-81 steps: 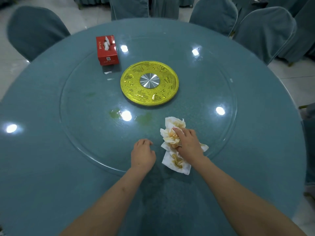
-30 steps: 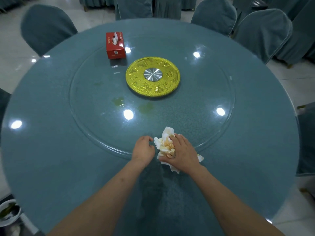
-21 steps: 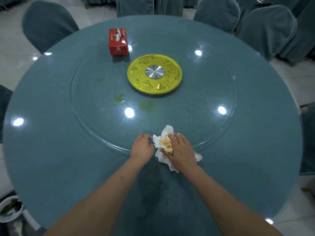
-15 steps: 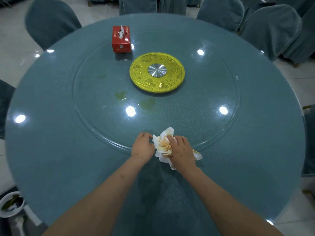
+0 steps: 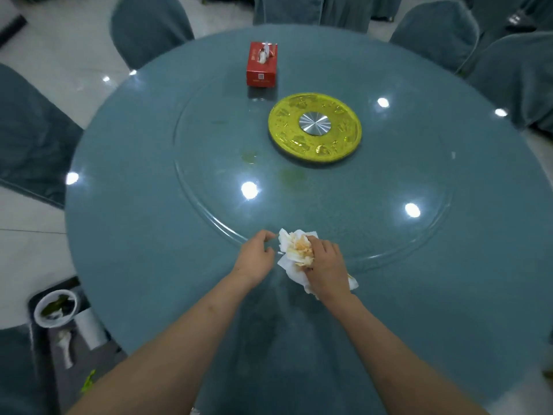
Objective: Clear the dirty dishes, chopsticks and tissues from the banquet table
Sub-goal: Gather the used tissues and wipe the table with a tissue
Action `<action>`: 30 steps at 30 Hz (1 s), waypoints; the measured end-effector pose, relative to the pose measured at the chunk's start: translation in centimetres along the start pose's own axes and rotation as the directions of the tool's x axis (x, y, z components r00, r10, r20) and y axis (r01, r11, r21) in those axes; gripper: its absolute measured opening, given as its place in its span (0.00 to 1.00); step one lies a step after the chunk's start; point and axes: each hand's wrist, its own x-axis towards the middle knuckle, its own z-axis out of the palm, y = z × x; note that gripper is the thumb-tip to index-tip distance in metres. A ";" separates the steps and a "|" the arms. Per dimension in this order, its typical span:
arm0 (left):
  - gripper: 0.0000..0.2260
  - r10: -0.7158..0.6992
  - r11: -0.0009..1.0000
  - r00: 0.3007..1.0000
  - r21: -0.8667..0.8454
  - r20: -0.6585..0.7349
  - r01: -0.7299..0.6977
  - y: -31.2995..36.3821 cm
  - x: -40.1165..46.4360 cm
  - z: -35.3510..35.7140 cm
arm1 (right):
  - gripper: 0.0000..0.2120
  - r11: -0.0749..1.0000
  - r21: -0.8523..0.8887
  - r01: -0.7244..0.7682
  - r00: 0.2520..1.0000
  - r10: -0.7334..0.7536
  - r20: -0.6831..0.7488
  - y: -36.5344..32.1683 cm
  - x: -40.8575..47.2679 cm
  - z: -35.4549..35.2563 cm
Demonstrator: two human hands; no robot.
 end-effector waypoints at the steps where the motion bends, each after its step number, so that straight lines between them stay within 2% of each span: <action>1: 0.17 -0.006 1.000 1.000 -0.021 -0.025 0.005 -0.6 -0.5 -0.7 | 0.42 0.999 0.043 -0.011 1.000 0.011 0.007 -0.9 -0.1 0.2; 3: 0.17 -0.019 0.998 0.997 -0.057 -0.077 0.014 -2.1 -1.5 -2.5 | 0.33 0.987 0.138 -0.082 0.997 0.082 0.007 -2.9 -0.1 0.8; 5: 0.17 -0.042 0.995 0.992 -0.100 -0.122 0.030 -3.7 -2.9 -4.4 | 0.31 0.981 0.167 -0.094 0.996 0.093 0.016 -5.3 0.0 1.5; 11: 0.16 -0.092 0.988 0.960 -0.148 -0.266 0.053 -10.3 -9.0 -10.1 | 0.27 0.974 0.224 0.036 0.999 -0.037 0.001 -15.8 -0.6 3.8; 17: 0.16 -0.254 0.959 0.881 -0.223 -0.400 0.175 -19.3 -16.8 -15.7 | 0.25 0.937 0.294 0.187 0.974 -0.216 0.069 -27.0 -3.7 8.5; 23: 0.16 -0.428 0.898 0.770 -0.320 -0.473 0.302 -27.6 -24.7 -17.9 | 0.26 0.887 0.357 0.294 0.905 -0.378 0.194 -35.7 -8.9 13.0; 30: 0.14 -0.607 0.789 0.659 -0.437 -0.444 0.432 -36.3 -32.2 -16.2 | 0.29 0.872 0.351 0.341 0.773 -0.473 0.423 -40.8 -15.1 19.5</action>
